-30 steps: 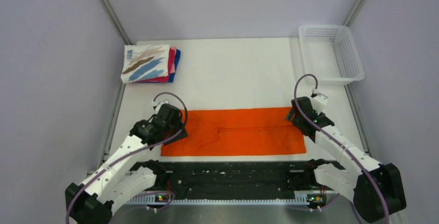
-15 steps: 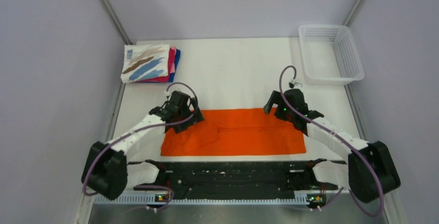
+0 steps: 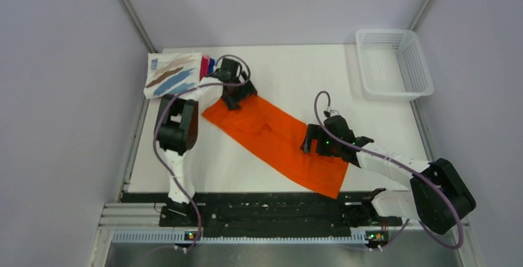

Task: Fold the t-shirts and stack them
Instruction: Rotate the tshirt 90 degrees, then grab the bottom of the folded rectangular tshirt with both arms, then fold the folded rectangular tshirt in 1/3 of the way

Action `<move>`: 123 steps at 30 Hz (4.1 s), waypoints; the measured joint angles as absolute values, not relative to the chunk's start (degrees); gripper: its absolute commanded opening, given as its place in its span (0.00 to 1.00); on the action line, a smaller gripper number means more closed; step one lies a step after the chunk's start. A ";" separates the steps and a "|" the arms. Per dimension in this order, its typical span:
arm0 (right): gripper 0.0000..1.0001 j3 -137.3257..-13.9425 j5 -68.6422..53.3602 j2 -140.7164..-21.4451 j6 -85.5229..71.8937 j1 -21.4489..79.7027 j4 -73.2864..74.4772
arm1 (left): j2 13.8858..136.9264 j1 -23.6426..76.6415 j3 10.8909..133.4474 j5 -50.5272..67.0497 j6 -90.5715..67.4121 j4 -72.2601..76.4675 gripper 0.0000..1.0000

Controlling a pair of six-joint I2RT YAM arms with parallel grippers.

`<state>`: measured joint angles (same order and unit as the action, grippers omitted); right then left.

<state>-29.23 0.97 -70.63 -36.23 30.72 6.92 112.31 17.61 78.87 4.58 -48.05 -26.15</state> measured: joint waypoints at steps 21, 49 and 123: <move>0.99 -37.50 -11.18 -80.86 -30.39 44.53 4.01 | 162.50 19.88 140.90 20.12 -69.30 7.40 0.99; 0.68 -24.84 1.17 -46.00 -47.40 43.07 31.29 | 66.74 45.65 32.95 7.81 -46.09 -21.74 0.53; 0.10 -68.18 -9.19 -108.73 -37.65 17.17 1.93 | 116.20 18.90 83.40 19.84 -36.03 -21.06 0.30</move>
<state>-68.18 -9.19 -108.73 -37.65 17.17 1.93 116.20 18.90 83.40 19.84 -36.03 -21.06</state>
